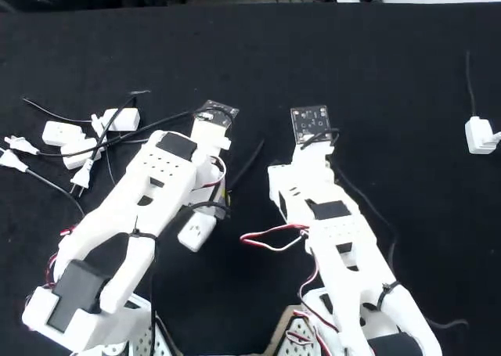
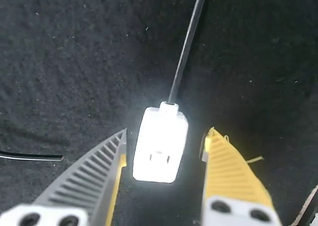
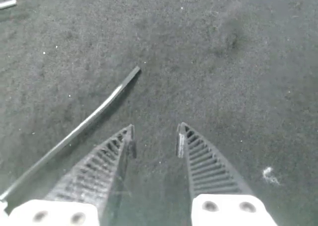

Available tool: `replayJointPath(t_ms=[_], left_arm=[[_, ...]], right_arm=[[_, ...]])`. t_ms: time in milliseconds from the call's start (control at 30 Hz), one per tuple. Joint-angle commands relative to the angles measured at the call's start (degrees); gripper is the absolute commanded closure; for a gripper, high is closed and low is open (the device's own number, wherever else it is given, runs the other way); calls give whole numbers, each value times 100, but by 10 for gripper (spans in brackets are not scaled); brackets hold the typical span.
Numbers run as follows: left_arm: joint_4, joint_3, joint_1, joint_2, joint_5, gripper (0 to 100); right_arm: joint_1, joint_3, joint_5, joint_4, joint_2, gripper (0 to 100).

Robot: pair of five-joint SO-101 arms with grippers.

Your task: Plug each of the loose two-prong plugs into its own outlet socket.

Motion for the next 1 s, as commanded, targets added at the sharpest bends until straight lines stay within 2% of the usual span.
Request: replayJointPath(t_ms=[0, 233, 400, 600, 767, 967], left_arm=[[35, -268, -163, -185, -18, 752], [35, -57, -1279, -176, -993, 752], [-220, 664, -1305, -176, -1758, 753], [-1073, 1305, -1165, -176, -1829, 772], [-1143, 1446, -1095, -176, -1837, 775], [-1143, 1411, -1640, -229, -1846, 776]], right_arm=[[-97, 22, 70, 18, -180, 864], [-97, 13, 70, 18, -180, 864], [-97, 13, 70, 18, -180, 864], [-97, 22, 70, 18, -180, 864], [-97, 22, 70, 18, -180, 864], [-97, 22, 70, 18, -180, 864]])
